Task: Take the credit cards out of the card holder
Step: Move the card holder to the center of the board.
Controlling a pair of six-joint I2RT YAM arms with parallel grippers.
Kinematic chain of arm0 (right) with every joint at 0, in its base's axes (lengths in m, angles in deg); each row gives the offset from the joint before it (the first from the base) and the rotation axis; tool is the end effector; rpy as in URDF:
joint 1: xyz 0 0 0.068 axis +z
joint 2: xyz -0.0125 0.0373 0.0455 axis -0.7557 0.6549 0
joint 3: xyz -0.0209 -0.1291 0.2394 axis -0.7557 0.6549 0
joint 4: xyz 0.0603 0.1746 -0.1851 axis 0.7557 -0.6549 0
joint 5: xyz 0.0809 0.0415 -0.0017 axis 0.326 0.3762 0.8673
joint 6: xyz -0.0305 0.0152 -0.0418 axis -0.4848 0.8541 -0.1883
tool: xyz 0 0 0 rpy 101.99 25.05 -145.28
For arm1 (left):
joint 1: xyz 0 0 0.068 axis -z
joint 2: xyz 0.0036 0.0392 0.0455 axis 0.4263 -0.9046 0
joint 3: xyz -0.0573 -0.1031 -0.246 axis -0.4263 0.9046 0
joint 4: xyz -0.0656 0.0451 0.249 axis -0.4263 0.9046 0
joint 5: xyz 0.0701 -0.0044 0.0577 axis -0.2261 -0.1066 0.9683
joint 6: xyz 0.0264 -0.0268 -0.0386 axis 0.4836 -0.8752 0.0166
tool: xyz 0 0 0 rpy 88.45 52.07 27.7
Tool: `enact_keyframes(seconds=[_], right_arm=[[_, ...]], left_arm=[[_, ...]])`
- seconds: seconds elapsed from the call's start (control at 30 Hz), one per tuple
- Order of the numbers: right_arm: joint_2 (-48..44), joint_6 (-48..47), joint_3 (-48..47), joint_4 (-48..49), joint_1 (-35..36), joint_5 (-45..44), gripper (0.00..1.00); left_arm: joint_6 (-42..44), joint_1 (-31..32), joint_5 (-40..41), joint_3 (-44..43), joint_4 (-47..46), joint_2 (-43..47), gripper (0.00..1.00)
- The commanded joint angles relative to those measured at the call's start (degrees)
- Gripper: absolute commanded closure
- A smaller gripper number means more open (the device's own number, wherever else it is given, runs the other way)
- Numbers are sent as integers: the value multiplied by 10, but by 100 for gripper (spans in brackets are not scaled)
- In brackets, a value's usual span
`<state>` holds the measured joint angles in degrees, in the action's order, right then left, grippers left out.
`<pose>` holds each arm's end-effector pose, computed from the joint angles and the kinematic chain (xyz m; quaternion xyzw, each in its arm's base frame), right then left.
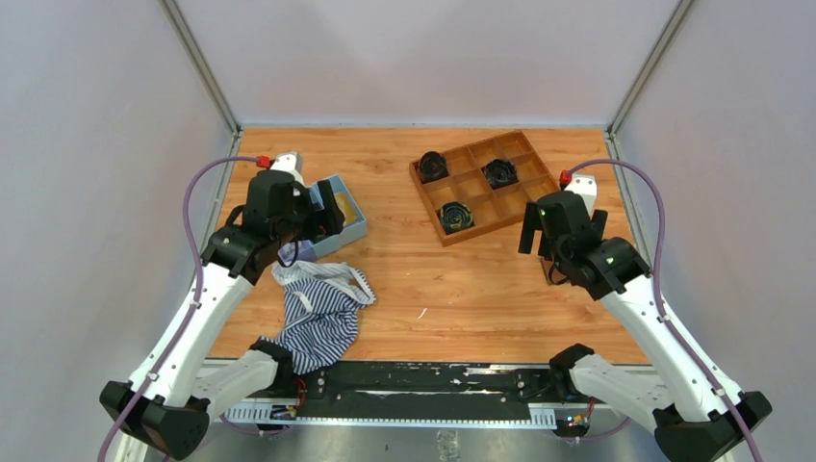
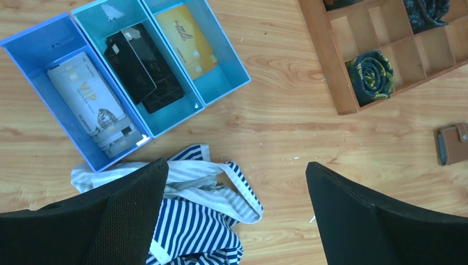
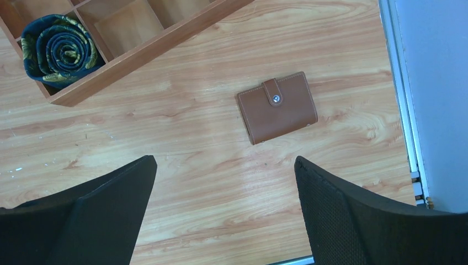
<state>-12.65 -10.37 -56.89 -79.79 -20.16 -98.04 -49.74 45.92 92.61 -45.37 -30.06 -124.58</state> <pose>0.1597 0.0677 0.3512 0.0885 0.8777 -0.0217 0.4704 0.1874 -0.0665 0.3558 -0.0690 0.8820 -0.1391 0.4450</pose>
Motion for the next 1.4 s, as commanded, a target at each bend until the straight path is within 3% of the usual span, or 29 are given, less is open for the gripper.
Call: enact_keyframes(seconds=[0.0,0.3,0.43,0.53,0.7,0.83,0.97,1.1,1.2,1.37], right_arm=[[-14,18,18,-5,-2,-2,0],[-28,3,34,-4,-2,-17,0],[-25,-5,40,-3,-2,-30,0],[-23,-13,37,-3,-2,-35,0],[-65,-20,41,12,-2,-17,0],[-133,-47,90,68,-2,85,2],[-160,6,169,81,-2,126,5],[-131,74,210,52,-4,82,6],[-74,126,204,15,-49,33,4],[52,154,168,28,-226,102,2]], left_arm=[[2,-4,13,-3,4,6,0],[-32,-4,-4,-4,2,-15,0],[4,5,-96,3,-23,-15,0],[14,55,-124,35,-72,3,0],[19,175,-98,105,-136,37,0],[-13,235,-92,176,-187,64,0],[-42,278,-81,222,-202,62,0],[-48,306,-66,223,-194,39,0],[-48,310,-65,211,-193,25,0],[-31,310,-71,192,-181,-2,0]])
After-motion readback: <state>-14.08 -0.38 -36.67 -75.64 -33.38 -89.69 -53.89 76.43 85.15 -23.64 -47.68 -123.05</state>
